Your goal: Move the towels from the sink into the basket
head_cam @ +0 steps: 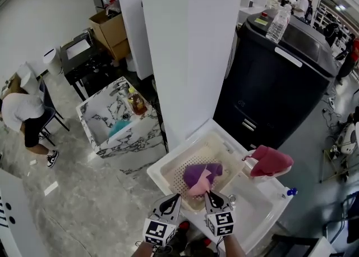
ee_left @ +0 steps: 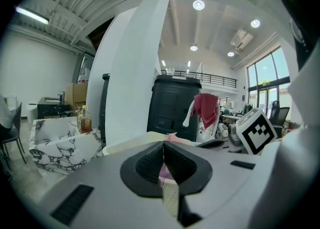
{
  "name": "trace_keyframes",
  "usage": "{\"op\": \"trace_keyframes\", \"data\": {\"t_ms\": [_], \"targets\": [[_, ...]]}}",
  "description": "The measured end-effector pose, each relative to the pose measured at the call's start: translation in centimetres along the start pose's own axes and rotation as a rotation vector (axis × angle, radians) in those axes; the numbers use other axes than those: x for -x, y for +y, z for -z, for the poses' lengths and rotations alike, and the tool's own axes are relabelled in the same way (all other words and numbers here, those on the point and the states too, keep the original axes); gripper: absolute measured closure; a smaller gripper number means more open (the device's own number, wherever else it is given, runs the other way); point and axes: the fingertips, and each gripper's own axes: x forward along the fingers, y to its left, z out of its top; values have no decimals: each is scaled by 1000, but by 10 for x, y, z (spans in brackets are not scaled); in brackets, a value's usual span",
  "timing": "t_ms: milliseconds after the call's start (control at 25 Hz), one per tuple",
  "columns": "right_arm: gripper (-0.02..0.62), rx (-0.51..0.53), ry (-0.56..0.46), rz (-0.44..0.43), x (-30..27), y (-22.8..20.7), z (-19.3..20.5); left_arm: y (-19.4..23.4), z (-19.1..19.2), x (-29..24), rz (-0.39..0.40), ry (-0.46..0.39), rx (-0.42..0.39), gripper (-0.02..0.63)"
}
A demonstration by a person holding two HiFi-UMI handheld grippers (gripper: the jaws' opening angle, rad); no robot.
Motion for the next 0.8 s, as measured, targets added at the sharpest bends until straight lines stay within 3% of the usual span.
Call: {"op": "trace_keyframes", "data": {"t_ms": [400, 480, 560, 800], "targets": [[554, -15, 23, 14, -2, 2, 7, -2, 3, 5, 8, 15, 1, 598], [513, -30, 14, 0, 0, 5, 5, -3, 3, 7, 11, 15, 0, 598], [420, -45, 4, -18, 2, 8, 5, -3, 2, 8, 14, 13, -3, 598], [405, -54, -22, -10, 9, 11, 0, -5, 0, 10, 24, 6, -11, 598]]}}
